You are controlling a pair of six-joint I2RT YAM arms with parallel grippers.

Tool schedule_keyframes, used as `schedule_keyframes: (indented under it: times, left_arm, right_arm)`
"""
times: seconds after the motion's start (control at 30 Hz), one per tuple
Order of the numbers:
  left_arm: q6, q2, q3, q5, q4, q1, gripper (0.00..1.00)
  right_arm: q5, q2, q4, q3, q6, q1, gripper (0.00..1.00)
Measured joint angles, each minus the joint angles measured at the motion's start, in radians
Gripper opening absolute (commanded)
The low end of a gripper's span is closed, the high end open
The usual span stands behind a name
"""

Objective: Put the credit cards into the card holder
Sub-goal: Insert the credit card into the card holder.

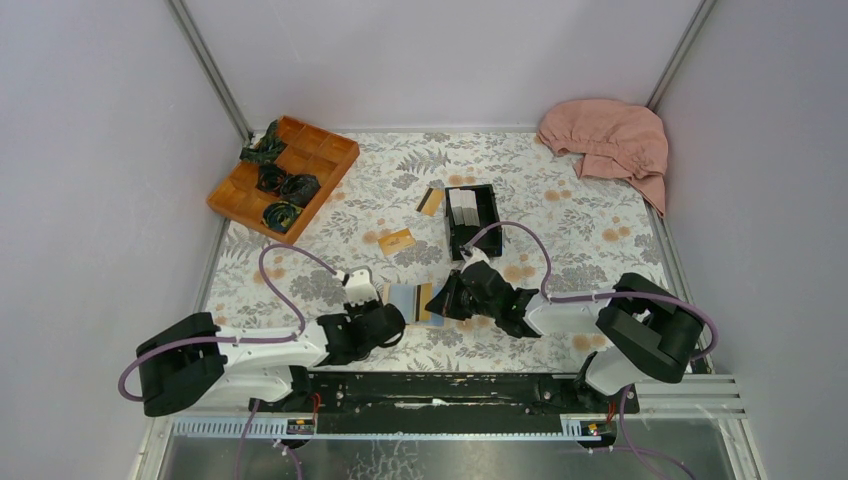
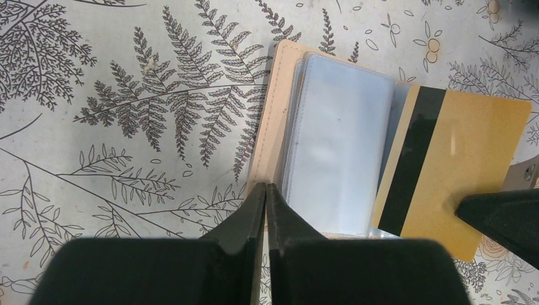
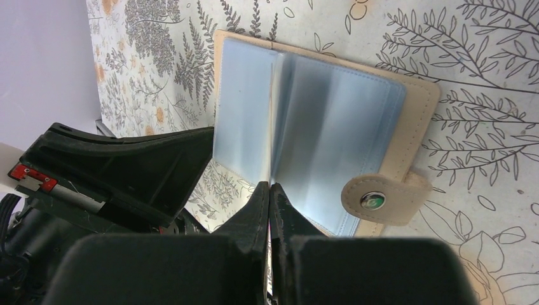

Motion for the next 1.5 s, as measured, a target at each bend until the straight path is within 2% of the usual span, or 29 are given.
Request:
schedule_keyframes:
  times: [1.13, 1.5]
  left_arm:
    - [-0.015, 0.024, 0.008, -0.030, -0.001, -0.021, 0.07]
    - [-0.020, 0.028, 0.009, -0.038, -0.001, -0.027, 0.07]
  right_arm:
    - [-0.005, -0.033, 0.014, -0.018, 0.008, 0.000, 0.00]
    - [-0.005, 0.006, 0.040, -0.026, 0.031, 0.000, 0.00]
